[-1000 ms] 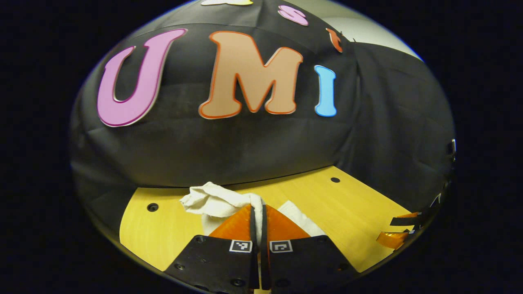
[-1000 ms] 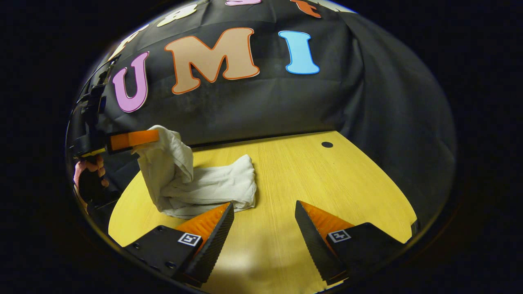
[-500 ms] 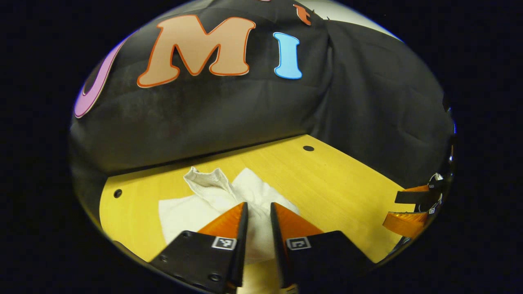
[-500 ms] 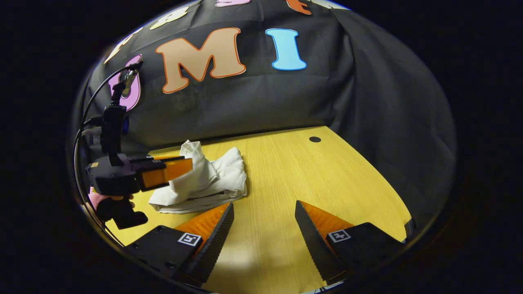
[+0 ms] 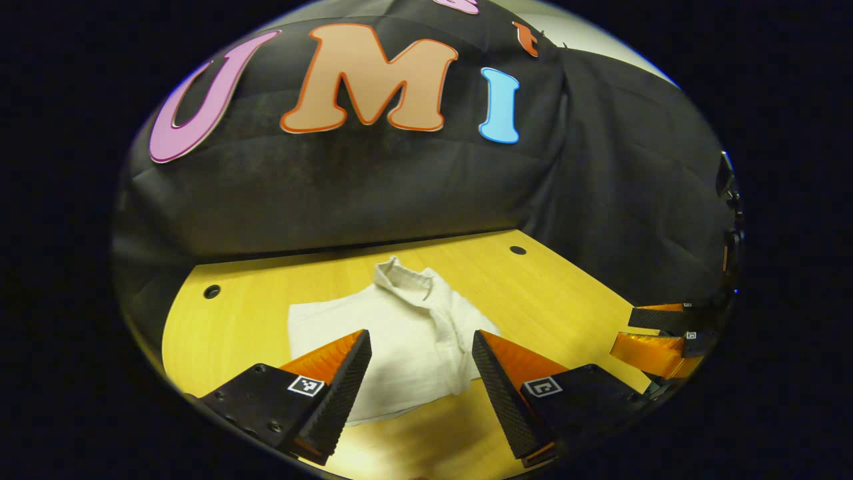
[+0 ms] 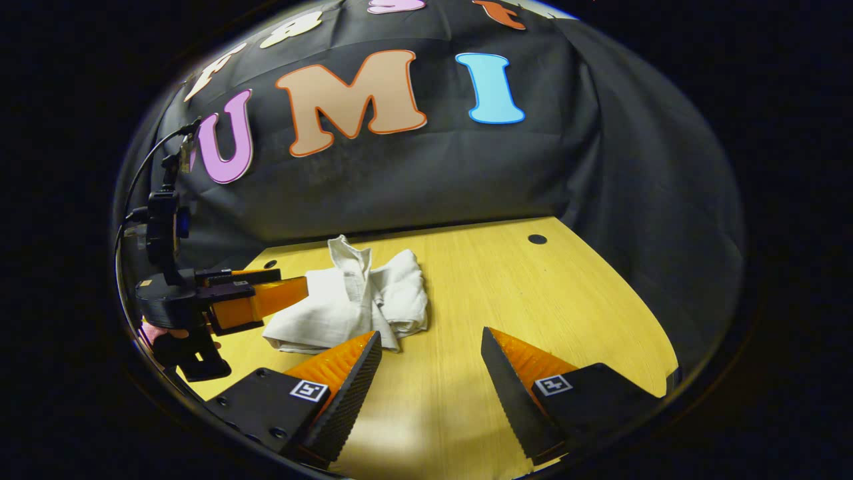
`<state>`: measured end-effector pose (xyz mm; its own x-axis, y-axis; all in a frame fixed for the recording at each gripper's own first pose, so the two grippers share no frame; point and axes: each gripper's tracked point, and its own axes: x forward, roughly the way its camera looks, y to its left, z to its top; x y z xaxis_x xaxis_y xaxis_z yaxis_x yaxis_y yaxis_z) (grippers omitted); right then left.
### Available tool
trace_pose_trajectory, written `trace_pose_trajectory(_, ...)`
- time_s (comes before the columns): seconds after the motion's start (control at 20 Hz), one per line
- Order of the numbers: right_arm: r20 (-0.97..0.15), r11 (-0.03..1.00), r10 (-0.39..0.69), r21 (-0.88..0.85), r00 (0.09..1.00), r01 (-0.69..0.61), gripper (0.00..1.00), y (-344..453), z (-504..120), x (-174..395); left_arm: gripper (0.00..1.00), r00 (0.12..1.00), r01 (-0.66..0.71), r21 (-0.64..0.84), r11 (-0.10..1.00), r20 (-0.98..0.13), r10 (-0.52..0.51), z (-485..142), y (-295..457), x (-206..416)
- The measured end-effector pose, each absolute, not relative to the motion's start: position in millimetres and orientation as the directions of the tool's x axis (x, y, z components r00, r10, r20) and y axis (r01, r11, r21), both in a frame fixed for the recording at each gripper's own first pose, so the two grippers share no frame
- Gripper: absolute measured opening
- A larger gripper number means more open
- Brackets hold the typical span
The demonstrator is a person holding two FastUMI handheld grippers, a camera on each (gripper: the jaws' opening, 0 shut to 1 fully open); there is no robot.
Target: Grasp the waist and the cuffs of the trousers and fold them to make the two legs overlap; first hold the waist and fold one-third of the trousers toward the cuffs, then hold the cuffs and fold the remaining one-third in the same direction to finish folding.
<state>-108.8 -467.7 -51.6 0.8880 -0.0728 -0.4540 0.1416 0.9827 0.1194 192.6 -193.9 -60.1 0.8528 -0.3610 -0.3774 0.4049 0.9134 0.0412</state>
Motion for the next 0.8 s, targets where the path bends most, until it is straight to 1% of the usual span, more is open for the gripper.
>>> trace_pose_trajectory(0.2,-0.423,0.99,-0.021,0.12,0.906,0.079,0.96,-439,-41,-103,0.92,0.885,0.323,0.031,0.946,-0.364,-0.291,-48,-146,173)
trace_pose_trajectory(0.35,-0.4,0.991,-0.003,0.124,0.917,0.057,0.96,-423,-32,-103,0.92,0.9,0.275,0.012,0.961,-0.355,-0.253,-48,-121,161)
trace_pose_trajectory(0.6,-0.376,0.99,-0.001,0.129,0.926,0.054,0.96,-410,-21,-109,0.92,0.907,0.204,-0.026,0.979,-0.371,-0.199,-58,-84,143)
trace_pose_trajectory(0.65,-0.378,0.99,-0.006,0.126,0.926,0.058,0.92,-410,-20,-111,0.92,0.907,0.193,-0.036,0.981,-0.375,-0.192,-60,-79,141)
trace_pose_trajectory(0.75,-0.375,0.99,-0.017,0.124,0.927,0.069,0.92,-409,-19,-115,0.92,0.907,0.18,-0.049,0.982,-0.379,-0.185,-60,-71,137)
trace_pose_trajectory(0.8,-0.375,0.989,-0.022,0.125,0.927,0.075,0.97,-409,-18,-116,0.93,0.906,0.177,-0.049,0.983,-0.381,-0.182,-62,-69,137)
